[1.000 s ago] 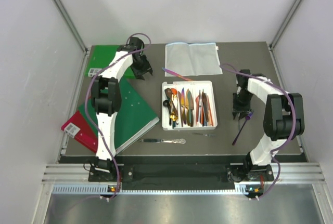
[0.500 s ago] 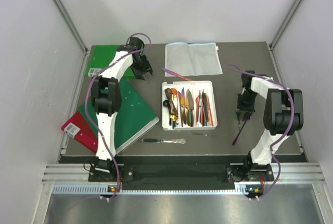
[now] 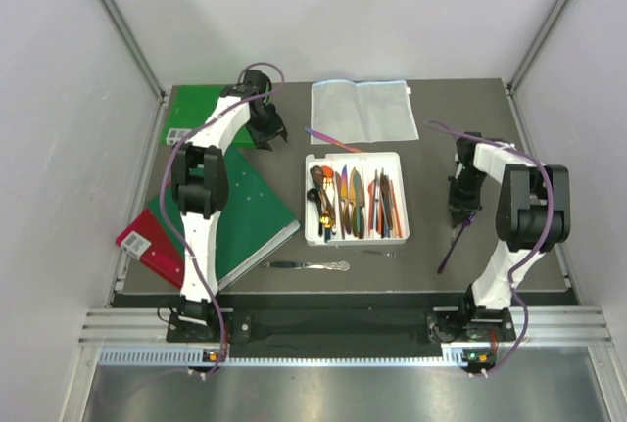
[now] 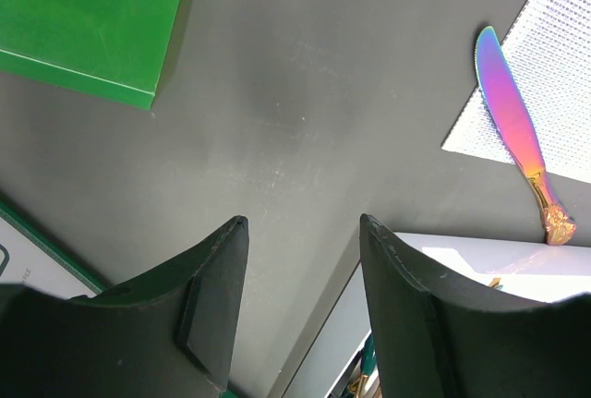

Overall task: Sort the eating utensils into containers
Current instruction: Pick up the fork at the center of the board, then place the fork in the storage box.

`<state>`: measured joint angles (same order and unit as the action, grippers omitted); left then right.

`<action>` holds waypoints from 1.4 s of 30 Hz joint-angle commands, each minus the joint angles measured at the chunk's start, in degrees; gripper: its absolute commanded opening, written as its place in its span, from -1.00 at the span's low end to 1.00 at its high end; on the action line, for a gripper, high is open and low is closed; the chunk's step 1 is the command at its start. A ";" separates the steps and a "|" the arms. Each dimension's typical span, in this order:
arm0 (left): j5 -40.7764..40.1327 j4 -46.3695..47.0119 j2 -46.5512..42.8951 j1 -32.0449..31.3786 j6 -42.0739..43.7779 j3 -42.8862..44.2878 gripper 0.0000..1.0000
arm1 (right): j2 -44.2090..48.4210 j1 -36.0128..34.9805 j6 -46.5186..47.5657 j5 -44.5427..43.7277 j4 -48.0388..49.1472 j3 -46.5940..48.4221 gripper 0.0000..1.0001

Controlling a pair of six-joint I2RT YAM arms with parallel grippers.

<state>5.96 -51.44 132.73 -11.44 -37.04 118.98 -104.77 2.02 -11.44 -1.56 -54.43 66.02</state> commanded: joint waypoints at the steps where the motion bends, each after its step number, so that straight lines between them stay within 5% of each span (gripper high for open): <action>1: -0.24 0.46 -0.98 -0.34 -0.49 1.96 0.13 | 1.15 -3.84 0.54 7.72 2.32 3.14 -1.00; 8: -0.33 0.46 -0.89 -0.69 -0.49 1.87 0.13 | 0.98 -7.73 -2.96 12.37 -2.78 17.90 -1.00; 18: -0.51 0.29 -1.15 -0.69 -0.14 1.43 0.13 | -11.58 -16.86 -3.32 20.01 -8.84 38.20 -1.00; 35: -1.03 0.64 -1.51 -0.69 0.56 0.29 0.13 | -16.43 -20.92 -2.27 20.02 -12.89 36.20 -1.00; 42: -1.12 0.55 -1.51 -0.69 0.56 0.38 0.13 | -17.39 -20.92 -1.92 20.46 -13.15 36.20 -0.82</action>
<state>5.08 -51.46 132.73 -12.05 -37.32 118.96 -121.91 -18.74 -13.93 18.15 -66.63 102.74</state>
